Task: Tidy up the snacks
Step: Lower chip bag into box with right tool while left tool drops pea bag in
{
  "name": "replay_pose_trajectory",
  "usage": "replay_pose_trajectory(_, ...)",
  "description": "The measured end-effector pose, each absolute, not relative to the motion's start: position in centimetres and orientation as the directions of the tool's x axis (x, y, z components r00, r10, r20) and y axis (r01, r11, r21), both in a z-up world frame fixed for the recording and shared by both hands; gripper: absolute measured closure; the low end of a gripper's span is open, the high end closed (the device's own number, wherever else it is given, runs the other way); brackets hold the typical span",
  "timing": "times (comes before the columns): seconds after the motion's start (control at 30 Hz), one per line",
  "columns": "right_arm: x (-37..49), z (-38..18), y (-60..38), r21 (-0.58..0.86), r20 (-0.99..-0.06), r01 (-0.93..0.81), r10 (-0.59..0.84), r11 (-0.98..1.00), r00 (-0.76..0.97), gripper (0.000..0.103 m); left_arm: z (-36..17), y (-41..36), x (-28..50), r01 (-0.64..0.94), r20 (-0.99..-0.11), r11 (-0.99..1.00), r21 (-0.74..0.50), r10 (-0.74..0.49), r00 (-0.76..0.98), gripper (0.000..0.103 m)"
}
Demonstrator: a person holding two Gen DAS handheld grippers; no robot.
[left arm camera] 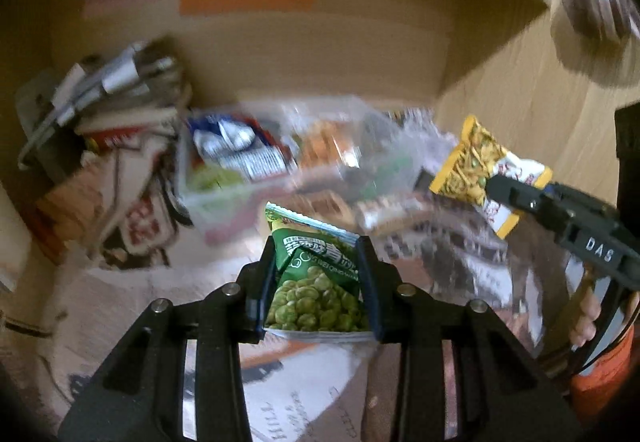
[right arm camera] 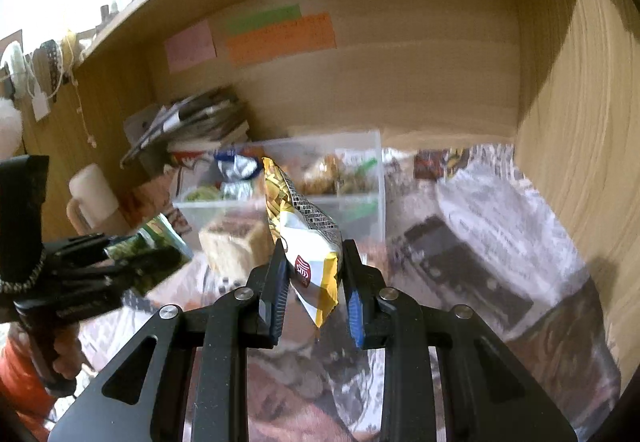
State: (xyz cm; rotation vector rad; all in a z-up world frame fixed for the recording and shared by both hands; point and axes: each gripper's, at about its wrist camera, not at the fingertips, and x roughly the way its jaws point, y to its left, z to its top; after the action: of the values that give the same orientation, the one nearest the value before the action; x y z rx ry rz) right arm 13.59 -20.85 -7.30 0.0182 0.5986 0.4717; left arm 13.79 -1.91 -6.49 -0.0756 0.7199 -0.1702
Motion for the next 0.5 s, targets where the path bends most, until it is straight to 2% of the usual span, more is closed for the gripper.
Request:
replay_pose_trajectory(0.27, 14.8, -4.1, -19.8, 0.122, -0.459, -0.427, 0.433, 0.896, 0.776, 0.08, -1.9, 0.1, 16.6, 0.09, -0.575, 0.99, -0.11, -0.138, 0.806, 0.066)
replay_pose_trajectory(0.5, 16.9, -2.3, -18.7, 0.092, -0.424, -0.428, 0.425, 0.899, 0.8, 0.08, -0.6, 0.3, 19.6, 0.081, -0.557, 0.99, -0.116, -0.132, 0.82, 0.066)
